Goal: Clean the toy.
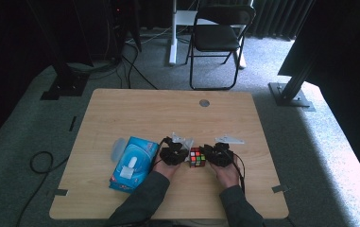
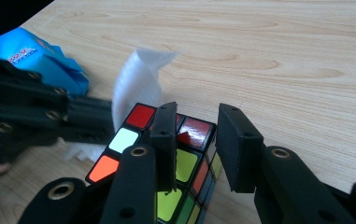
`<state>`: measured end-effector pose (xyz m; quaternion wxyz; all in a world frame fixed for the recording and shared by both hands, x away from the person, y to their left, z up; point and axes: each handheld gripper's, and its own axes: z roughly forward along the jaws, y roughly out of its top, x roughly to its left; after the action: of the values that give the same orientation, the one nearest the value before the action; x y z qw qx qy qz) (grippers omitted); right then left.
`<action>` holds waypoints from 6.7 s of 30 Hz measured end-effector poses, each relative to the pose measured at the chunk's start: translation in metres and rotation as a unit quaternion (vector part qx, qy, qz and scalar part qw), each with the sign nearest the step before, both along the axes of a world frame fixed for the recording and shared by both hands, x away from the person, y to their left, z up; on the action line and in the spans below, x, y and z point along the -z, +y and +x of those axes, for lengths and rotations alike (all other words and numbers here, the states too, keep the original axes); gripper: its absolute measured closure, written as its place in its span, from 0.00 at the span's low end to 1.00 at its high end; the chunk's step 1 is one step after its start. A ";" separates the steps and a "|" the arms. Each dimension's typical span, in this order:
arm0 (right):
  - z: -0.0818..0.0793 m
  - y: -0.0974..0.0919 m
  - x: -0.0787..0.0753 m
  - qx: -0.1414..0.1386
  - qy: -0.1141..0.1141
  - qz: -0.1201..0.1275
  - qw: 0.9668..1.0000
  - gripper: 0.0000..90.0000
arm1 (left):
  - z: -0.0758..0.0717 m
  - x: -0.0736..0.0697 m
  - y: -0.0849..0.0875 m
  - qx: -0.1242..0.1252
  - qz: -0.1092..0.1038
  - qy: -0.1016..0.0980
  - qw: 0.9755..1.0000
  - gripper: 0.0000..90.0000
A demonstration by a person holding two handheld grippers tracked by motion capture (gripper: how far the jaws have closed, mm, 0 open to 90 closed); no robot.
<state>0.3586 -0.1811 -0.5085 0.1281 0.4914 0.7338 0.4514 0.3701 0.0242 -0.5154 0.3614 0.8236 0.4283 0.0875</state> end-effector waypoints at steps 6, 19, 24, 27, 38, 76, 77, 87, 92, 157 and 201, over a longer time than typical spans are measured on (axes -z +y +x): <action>-0.001 0.001 0.000 0.002 -0.004 -0.005 1.000 0.76 | 0.001 0.015 -0.003 -0.001 0.015 0.014 1.000 0.95; -0.001 0.001 0.000 -0.001 -0.007 -0.006 1.000 0.76 | -0.001 0.009 0.005 -0.001 -0.001 0.009 1.000 0.94; -0.001 0.002 0.000 0.001 -0.009 -0.009 1.000 0.76 | -0.010 -0.006 0.014 -0.009 -0.020 -0.011 1.000 0.93; -0.001 0.002 0.000 0.001 -0.009 -0.009 1.000 0.76 | -0.016 -0.016 0.015 -0.001 -0.030 -0.023 0.999 0.93; -0.001 0.001 0.000 -0.001 -0.009 -0.008 1.000 0.76 | -0.017 -0.016 0.008 0.012 -0.038 -0.008 0.999 0.93; -0.001 0.001 0.001 -0.001 -0.012 -0.007 1.000 0.76 | -0.018 -0.010 0.021 0.024 -0.023 -0.012 0.999 0.90; -0.001 0.001 0.001 -0.001 -0.012 -0.007 1.000 0.76 | -0.021 -0.013 0.021 0.027 -0.024 -0.015 0.999 0.90; -0.001 0.001 0.001 -0.001 -0.012 -0.007 1.000 0.76 | -0.028 -0.017 0.008 0.052 -0.045 -0.011 0.998 0.91; -0.001 0.001 0.001 -0.001 -0.012 -0.006 1.000 0.76 | -0.024 -0.013 0.009 0.045 -0.046 -0.007 0.998 0.92; -0.005 0.006 -0.008 -0.023 -0.020 -0.038 0.999 0.66 | -0.021 0.013 0.011 -0.006 0.010 -0.003 1.000 0.75; -0.002 -0.002 -0.006 -0.024 0.025 -0.015 0.999 0.73 | -0.014 -0.021 0.027 -0.013 -0.115 -0.007 0.993 0.94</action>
<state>0.3565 -0.1830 -0.5030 0.1062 0.4826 0.7550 0.4309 0.3557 0.0514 -0.4948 0.4557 0.7704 0.4432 0.0482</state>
